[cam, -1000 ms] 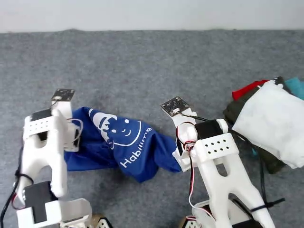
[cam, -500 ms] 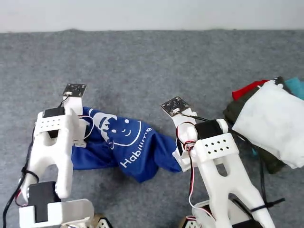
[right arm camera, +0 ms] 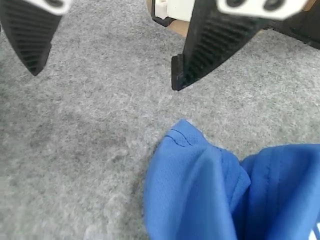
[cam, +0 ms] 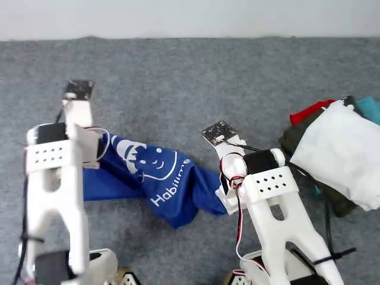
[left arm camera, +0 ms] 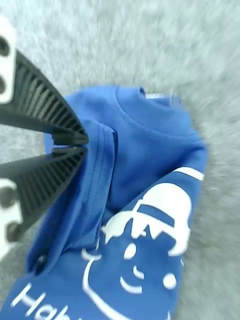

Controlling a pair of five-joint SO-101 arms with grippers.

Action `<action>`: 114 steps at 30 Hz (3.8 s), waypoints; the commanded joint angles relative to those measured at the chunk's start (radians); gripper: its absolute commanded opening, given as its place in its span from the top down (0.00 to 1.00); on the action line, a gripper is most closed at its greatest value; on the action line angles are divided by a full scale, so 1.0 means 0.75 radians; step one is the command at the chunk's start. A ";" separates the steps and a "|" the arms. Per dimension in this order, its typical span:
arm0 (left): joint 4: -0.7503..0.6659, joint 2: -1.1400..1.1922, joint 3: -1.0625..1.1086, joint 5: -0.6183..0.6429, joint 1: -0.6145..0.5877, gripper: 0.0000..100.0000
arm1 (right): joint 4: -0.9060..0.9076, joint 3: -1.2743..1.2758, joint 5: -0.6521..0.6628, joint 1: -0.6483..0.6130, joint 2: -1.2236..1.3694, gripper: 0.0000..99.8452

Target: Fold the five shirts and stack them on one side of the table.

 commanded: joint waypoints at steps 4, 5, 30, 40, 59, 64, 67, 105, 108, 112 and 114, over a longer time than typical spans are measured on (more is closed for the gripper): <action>0.223 -0.399 -0.249 0.016 0.020 0.99 | -0.013 -0.004 -0.014 -0.009 0.001 0.62; 0.252 -0.452 -0.287 0.016 0.020 0.99 | -0.013 -0.004 -0.014 -0.009 0.001 0.62; -0.174 0.008 0.410 0.016 0.018 0.79 | -0.013 -0.004 -0.014 -0.011 -0.005 0.62; -0.203 0.354 0.159 0.014 0.010 0.79 | -0.013 -0.002 -0.014 -0.009 0.001 0.62; -0.010 0.421 -0.050 -0.127 -0.031 0.79 | -0.015 -0.002 -0.014 -0.009 0.005 0.62; 0.059 0.462 -0.058 -0.145 -0.053 0.80 | -0.064 0.049 -0.014 -0.011 0.005 0.62; 0.055 0.450 -0.077 -0.155 -0.129 0.80 | -0.081 0.082 -0.014 -0.011 0.005 0.62; 0.184 0.158 -0.238 -0.153 0.027 0.99 | -0.083 0.084 -0.014 -0.011 0.003 0.62; 0.295 -0.110 -0.334 -0.153 0.027 0.99 | -0.083 0.084 -0.014 -0.011 0.003 0.62; 0.389 -0.471 -0.455 -0.153 0.027 0.99 | -0.083 0.084 -0.014 -0.011 0.003 0.62; 0.393 -0.628 -0.476 -0.153 0.025 0.99 | -0.083 0.084 -0.014 -0.011 0.003 0.62</action>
